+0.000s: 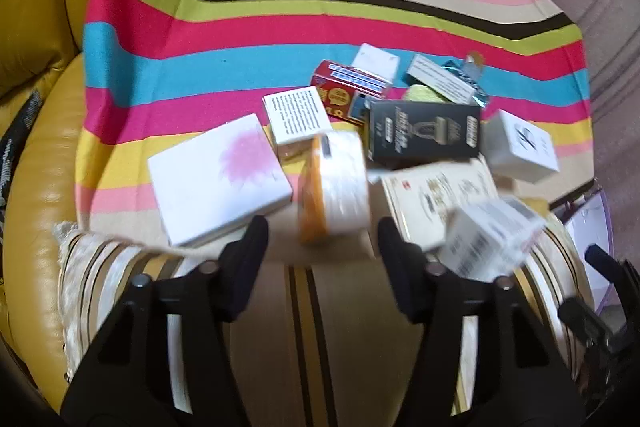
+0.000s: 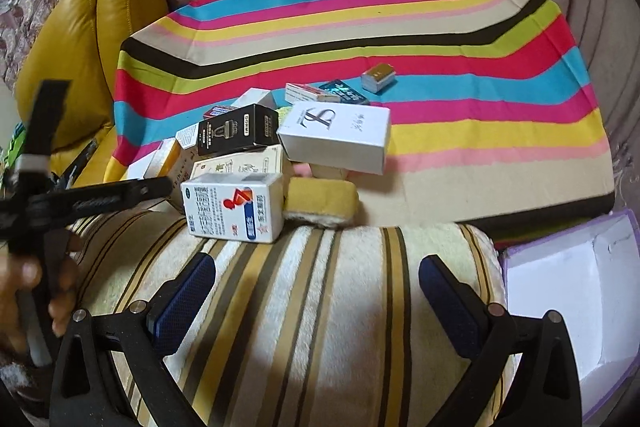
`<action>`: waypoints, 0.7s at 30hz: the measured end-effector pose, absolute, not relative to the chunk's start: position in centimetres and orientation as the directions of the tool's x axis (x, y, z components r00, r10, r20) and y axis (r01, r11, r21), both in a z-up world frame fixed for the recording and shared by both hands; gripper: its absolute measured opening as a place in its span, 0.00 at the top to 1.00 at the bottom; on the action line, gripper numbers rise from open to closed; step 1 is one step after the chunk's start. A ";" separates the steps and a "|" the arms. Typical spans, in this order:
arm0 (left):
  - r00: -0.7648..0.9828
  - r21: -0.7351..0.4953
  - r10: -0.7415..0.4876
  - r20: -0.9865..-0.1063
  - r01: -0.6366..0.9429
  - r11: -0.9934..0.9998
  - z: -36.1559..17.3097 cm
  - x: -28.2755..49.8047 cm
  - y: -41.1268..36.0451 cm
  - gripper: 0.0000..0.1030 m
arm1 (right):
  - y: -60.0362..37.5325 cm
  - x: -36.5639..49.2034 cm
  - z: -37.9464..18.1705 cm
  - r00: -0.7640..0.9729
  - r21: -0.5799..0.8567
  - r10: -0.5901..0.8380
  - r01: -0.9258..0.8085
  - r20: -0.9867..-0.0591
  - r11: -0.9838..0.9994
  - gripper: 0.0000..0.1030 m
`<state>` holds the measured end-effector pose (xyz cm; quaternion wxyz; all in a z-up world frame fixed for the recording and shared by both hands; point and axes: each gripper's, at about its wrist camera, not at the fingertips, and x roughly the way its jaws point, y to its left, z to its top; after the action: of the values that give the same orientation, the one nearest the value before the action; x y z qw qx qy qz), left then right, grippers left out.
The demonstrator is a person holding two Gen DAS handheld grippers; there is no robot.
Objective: Organize objects
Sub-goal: 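Grasp the orange-labelled item with the left tool while the right tool grasps the white logo box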
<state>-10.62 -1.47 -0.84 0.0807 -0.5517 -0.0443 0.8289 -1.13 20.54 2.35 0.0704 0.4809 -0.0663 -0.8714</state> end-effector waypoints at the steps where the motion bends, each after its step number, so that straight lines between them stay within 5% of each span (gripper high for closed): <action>1: -0.373 -0.165 0.184 -0.910 -0.083 -0.983 -1.0 -11.0 -1.5 0.50 | 20.6 -1.4 2.4 -0.530 0.179 -0.182 0.057 -0.828 -0.982 0.00; 7: -0.356 -0.148 0.172 -0.919 -0.092 -0.985 -2.0 -12.2 -0.8 0.69 | 21.5 -3.6 3.4 -0.571 0.111 -0.116 0.044 -0.813 -0.993 0.00; 21: -0.496 -0.116 0.129 -0.859 -0.056 -0.992 1.4 -10.5 -1.3 0.70 | 18.9 -10.1 2.9 -0.575 0.021 -0.020 0.004 -0.818 -1.000 0.00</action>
<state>-10.48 -1.27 1.36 0.0534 -0.4992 -0.0365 0.8641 -10.08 18.86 2.91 0.0066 0.4607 -0.0087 -0.8875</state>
